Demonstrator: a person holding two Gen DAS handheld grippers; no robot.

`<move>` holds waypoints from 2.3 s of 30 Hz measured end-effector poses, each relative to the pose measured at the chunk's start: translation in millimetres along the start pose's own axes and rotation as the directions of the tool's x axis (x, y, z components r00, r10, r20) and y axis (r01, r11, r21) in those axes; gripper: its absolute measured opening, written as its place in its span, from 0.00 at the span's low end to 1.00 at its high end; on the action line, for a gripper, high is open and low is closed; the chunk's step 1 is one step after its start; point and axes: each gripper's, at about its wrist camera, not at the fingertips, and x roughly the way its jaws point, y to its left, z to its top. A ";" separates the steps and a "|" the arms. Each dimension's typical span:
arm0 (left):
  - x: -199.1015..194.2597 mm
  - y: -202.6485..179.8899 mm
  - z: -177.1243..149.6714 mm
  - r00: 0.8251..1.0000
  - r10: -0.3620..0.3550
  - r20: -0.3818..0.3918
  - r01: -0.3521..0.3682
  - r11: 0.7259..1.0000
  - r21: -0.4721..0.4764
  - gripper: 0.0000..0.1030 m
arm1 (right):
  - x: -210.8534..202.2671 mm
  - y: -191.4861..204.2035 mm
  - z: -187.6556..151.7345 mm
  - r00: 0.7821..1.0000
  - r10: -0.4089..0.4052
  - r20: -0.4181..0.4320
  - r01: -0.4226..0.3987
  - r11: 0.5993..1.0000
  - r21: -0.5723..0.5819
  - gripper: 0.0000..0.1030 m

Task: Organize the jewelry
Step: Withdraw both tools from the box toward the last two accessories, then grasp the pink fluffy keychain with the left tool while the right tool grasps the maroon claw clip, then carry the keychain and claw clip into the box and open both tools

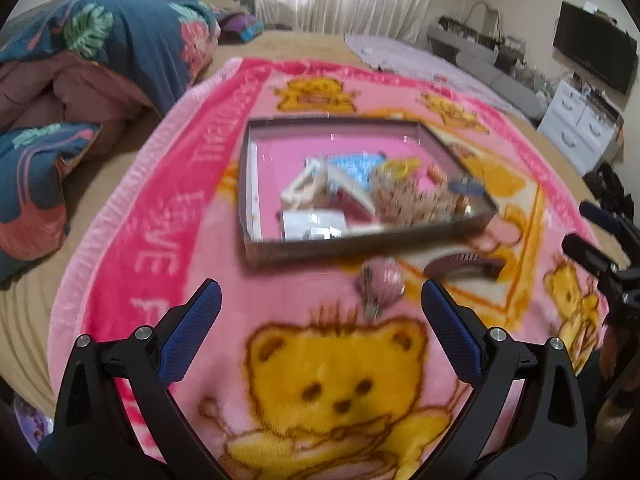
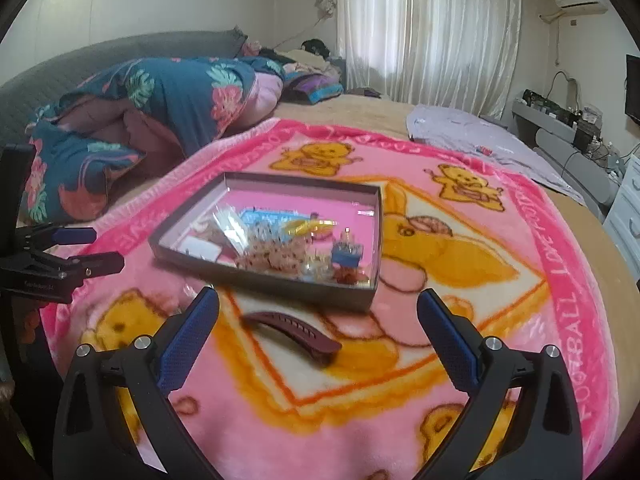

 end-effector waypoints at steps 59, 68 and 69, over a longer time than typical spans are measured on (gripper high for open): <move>35.8 11.2 22.6 0.999 -0.050 -0.010 0.050 0.998 -0.026 0.28 | 100.5 9.7 -28.5 0.959 0.099 -0.265 -0.113 0.993 -0.036 0.12; 24.9 32.3 41.0 0.999 -0.024 0.041 0.027 0.997 -0.069 0.28 | 45.7 15.0 23.7 0.975 0.214 -0.052 -0.214 0.977 0.009 0.11; 26.4 32.9 43.1 0.999 -0.019 0.039 0.021 0.997 -0.070 0.28 | 43.5 15.3 31.1 0.977 0.212 -0.034 -0.212 0.977 0.005 0.11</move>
